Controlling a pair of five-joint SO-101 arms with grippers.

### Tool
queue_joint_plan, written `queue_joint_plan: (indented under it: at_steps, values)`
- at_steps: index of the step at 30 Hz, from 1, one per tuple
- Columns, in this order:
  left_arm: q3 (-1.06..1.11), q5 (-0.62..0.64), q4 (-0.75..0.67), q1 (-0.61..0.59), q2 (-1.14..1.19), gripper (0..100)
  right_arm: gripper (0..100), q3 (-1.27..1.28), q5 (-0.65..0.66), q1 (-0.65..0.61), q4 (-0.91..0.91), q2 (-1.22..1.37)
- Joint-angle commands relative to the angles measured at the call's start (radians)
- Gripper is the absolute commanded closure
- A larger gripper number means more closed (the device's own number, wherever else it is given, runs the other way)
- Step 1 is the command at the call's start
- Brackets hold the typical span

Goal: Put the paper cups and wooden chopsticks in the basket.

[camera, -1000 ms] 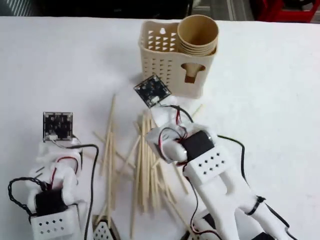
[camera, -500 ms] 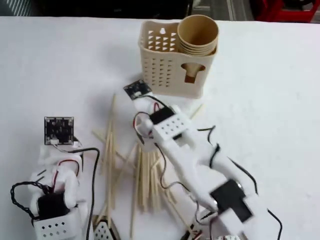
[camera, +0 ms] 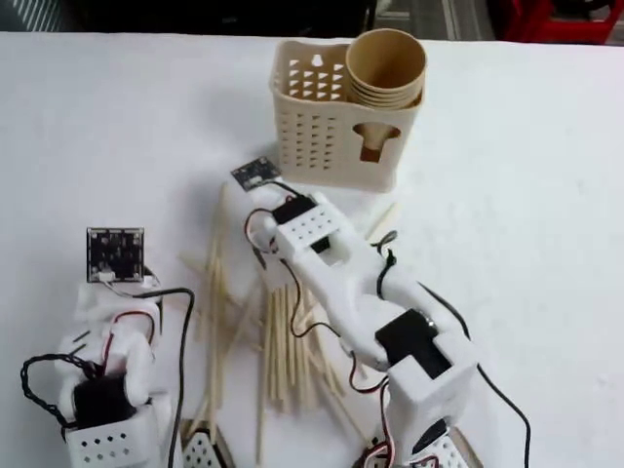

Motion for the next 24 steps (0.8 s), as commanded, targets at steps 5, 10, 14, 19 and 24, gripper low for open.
queue_joint_plan:
  at_steps: [5, 10, 14, 19, 24]
  values:
    - [-0.009, -0.008, 0.006, -0.010, -0.012, 97, 94.3, -0.017, 0.000, -0.001, 0.001, 0.022]
    - [-0.009, -0.008, 0.006, -0.010, -0.012, 97, 94.3, -0.017, 0.000, 0.002, 0.002, 0.022]
    - [-0.009, -0.008, 0.006, -0.010, -0.012, 97, 90.9, -0.014, 0.000, 0.004, 0.004, 0.024]
    - [-0.008, -0.009, 0.006, -0.010, -0.012, 97, 93.2, -0.014, 0.000, 0.002, 0.004, 0.025]
    - [-0.008, -0.009, 0.006, -0.010, -0.012, 97, 93.2, -0.015, -0.002, 0.005, 0.004, 0.094]
